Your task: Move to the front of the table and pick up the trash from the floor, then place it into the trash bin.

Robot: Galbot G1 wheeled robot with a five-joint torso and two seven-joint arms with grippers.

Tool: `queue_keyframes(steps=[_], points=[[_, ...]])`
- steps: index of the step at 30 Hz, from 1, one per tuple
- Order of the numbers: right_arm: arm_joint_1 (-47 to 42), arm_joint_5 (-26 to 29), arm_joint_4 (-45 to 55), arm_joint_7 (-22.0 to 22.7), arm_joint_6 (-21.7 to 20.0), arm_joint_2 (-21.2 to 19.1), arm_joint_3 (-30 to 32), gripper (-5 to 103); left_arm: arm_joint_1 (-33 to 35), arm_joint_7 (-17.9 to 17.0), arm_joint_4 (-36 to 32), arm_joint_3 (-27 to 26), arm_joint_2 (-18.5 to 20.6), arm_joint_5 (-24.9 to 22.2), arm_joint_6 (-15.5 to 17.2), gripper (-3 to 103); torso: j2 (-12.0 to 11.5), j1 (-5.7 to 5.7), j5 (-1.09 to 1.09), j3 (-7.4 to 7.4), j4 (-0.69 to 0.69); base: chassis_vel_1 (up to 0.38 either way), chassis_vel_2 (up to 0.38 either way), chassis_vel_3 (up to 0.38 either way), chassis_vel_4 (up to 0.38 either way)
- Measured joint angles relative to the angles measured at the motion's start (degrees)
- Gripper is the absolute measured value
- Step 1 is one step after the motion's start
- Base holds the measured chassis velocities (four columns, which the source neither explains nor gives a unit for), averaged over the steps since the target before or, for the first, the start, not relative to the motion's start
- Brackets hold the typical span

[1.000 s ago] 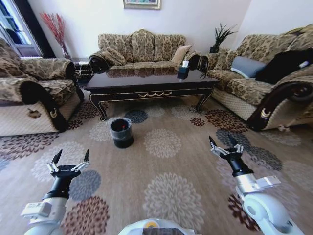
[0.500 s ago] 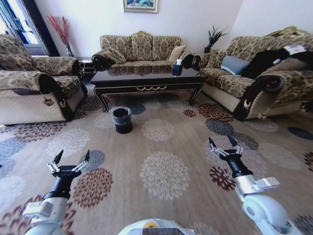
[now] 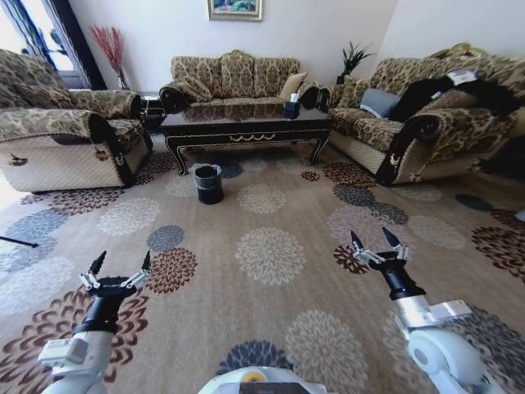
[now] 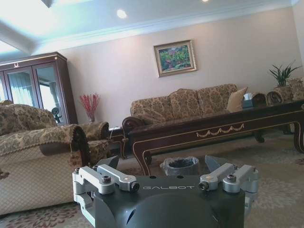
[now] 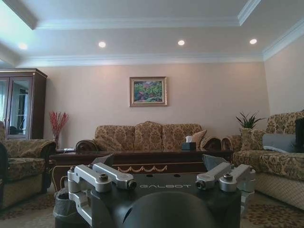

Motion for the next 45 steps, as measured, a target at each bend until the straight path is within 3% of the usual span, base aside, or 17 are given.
queue_keyframes(steps=[20,27,45], points=[[0.46,1.87,0.35,-1.26,1.51,0.48,-0.5,100,-0.13,-0.01,-0.28,0.19,0.37,0.19,0.45,100,-0.01,0.01,0.04,0.01,0.01,0.015,-0.001,-0.02,0.005],[-0.1,0.17,0.61,-1.27,-0.11,0.8,-0.02,100,-0.63,-0.01,-0.54,0.5,0.38,0.1,1.65,100,-0.01,0.01,0.04,0.01,0.01,0.0,0.0,0.0,0.0],[0.94,-1.02,-0.71,-2.2,1.3,1.18,-0.9,100,-0.83,-0.02,0.09,1.2,0.06,-0.19,3.47,100,0.0,0.01,0.04,0.01,0.01,-0.005,0.005,0.009,-0.003]])
